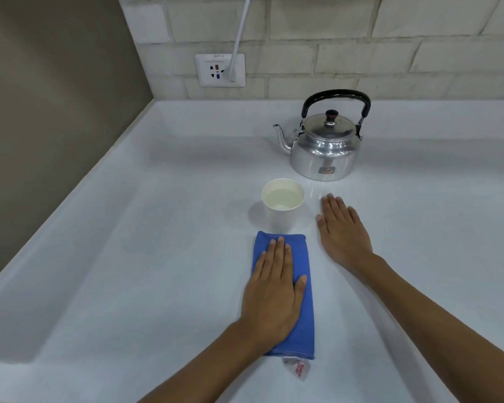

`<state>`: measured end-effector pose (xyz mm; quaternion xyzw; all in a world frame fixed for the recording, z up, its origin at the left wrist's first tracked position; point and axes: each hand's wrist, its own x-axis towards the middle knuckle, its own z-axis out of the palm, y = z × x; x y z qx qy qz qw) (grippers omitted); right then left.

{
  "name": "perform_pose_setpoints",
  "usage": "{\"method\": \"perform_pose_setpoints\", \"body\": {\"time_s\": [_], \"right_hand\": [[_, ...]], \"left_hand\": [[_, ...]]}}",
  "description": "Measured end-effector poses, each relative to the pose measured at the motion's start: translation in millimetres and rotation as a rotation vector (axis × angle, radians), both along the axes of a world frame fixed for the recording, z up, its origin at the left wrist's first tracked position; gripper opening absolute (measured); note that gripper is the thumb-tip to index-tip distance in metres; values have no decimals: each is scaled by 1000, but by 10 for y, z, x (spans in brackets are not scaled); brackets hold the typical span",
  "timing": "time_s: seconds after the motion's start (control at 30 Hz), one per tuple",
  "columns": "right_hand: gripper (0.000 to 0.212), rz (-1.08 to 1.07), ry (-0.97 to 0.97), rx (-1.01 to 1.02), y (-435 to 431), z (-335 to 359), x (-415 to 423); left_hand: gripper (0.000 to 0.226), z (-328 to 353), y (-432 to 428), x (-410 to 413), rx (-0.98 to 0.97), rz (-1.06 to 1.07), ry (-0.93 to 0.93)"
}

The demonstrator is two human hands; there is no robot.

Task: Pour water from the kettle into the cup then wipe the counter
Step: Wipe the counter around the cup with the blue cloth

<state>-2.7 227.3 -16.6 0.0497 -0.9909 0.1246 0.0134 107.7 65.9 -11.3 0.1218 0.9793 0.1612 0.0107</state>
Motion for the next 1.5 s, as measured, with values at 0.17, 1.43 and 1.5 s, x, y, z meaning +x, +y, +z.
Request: {"method": "perform_pose_setpoints", "body": {"time_s": [0.17,1.43,1.5], "right_hand": [[52,0,39,25,3,-25,17],[53,-37,71,23,-55,-76,23],[54,-38,72,31,-62,-66,28]], "left_hand": [[60,-79,-312,2,-30,-13,51],[53,23,-901,-2220,-116,-499,81],[51,19,-896,-2328,-119,-496,99]]}}
